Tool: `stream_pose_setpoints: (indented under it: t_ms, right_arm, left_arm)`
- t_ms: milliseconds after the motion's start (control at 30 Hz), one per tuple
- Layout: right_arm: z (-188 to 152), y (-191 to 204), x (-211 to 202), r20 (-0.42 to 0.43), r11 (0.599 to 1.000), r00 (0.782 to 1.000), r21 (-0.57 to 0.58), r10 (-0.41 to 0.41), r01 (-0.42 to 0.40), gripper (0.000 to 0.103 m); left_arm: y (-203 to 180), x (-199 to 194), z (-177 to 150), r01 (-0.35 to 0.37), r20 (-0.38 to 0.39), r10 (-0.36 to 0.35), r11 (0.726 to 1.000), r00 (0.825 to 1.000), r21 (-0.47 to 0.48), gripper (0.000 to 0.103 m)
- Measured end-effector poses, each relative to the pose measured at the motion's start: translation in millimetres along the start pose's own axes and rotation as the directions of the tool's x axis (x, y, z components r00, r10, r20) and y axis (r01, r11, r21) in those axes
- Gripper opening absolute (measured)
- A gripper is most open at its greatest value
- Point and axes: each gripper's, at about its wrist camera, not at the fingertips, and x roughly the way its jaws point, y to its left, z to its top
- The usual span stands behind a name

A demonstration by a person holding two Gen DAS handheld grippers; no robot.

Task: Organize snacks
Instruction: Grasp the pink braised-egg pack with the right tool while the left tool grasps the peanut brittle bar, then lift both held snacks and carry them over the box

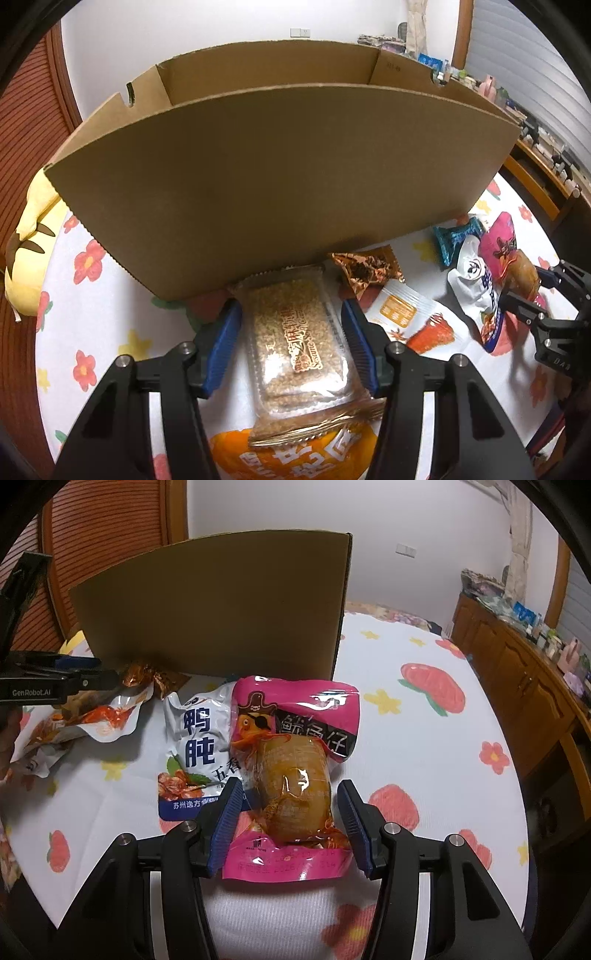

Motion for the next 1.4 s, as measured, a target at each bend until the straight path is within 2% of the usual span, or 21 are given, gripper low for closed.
stream_pose_setpoints:
  t_ms: [133,200,333,633,933,1000,1233,1400]
  right_arm:
    - [0.5,-0.3,0.1,0.001,1.000,1.000,0.007,0.000,0.000,0.054]
    - [0.4,-0.4,0.0,0.001,1.000,1.000,0.007,0.000,0.000,0.054]
    - [0.4,-0.9,-0.1,0.001,1.000,1.000,0.011,0.003,-0.003,0.054]
    - [0.4,-2.0,0.3,0.000,1.000,1.000,0.019,0.009,-0.009,0.055]
    - [0.3,-3.4,0.5,0.001,1.000,1.000,0.024,0.014,-0.014,0.055]
    - [0.1,-3.5,0.7,0.001,1.000,1.000,0.025,0.015,-0.015,0.055]
    - [0.0,-3.2,1.4,0.001,1.000,1.000,0.025,0.015,-0.015,0.055]
    - [-0.6,-3.3,1.8,0.008,1.000,1.000,0.024,0.016,-0.016,0.048]
  left_arm:
    - [2.2,7.8,-3.4,-0.001,-0.040,0.001,1.000,0.999,0.008,0.055]
    - [2.5,9.8,-6.2,-0.001,-0.046,0.002,1.000,0.999,0.011,0.048]
    - [5.1,6.2,-9.8,0.005,-0.033,-0.004,1.000,0.999,0.016,0.044]
    - [9.8,-33.2,-35.0,0.020,0.066,-0.020,1.000,0.998,0.007,0.044]
    - [2.6,-81.6,-58.8,0.035,0.186,-0.038,0.999,0.982,0.017,0.045]
    - [5.3,-87.3,-60.8,0.045,0.200,-0.048,0.999,0.979,0.019,0.045]
    - [-20.4,-97.0,-63.0,0.062,0.229,-0.067,0.998,0.971,0.026,0.045]
    - [-26.7,-95.4,-67.7,0.083,0.228,-0.087,0.996,0.970,0.026,0.045]
